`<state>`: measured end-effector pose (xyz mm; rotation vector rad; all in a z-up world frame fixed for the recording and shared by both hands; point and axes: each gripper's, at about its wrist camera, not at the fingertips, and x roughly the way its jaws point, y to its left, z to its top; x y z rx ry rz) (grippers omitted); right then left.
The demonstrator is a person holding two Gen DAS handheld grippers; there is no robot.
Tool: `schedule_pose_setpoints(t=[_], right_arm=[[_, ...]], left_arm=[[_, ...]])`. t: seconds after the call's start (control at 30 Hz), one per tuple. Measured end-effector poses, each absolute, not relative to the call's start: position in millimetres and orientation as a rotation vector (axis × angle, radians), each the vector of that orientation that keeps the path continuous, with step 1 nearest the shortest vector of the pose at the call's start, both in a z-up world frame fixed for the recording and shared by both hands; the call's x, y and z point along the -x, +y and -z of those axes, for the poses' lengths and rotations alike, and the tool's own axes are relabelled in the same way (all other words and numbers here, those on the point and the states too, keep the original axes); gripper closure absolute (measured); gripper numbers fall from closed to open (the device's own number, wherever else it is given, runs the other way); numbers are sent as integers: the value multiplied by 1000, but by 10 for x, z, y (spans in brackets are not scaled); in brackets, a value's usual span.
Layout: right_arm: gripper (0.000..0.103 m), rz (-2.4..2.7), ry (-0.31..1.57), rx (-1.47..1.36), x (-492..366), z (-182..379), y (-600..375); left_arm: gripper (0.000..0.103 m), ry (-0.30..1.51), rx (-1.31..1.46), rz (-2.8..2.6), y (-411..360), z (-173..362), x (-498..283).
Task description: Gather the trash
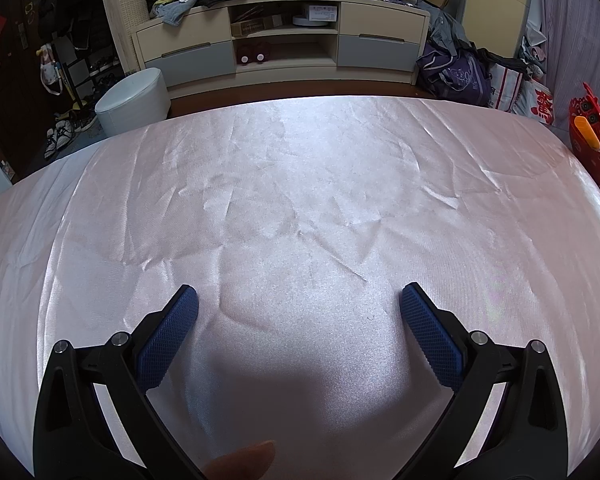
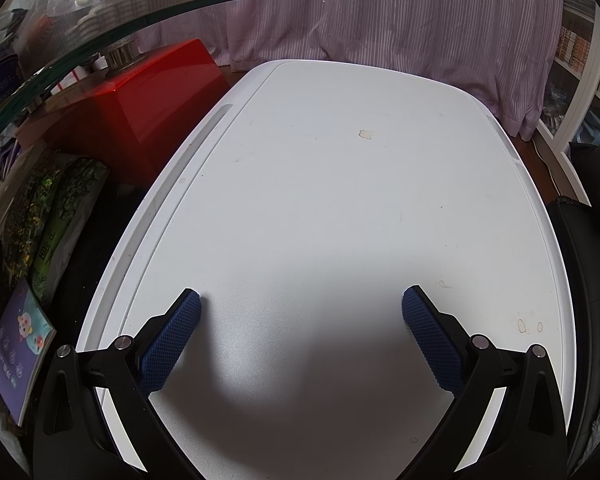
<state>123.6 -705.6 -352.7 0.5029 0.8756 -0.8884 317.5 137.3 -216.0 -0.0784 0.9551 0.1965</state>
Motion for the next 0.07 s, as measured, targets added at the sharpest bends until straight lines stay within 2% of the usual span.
schedule_pose_setpoints(t=[0.07], right_arm=[[2, 888, 875, -503, -1234, 3527, -7056]], left_arm=[[7, 955, 79, -196, 1373, 2160, -3175]])
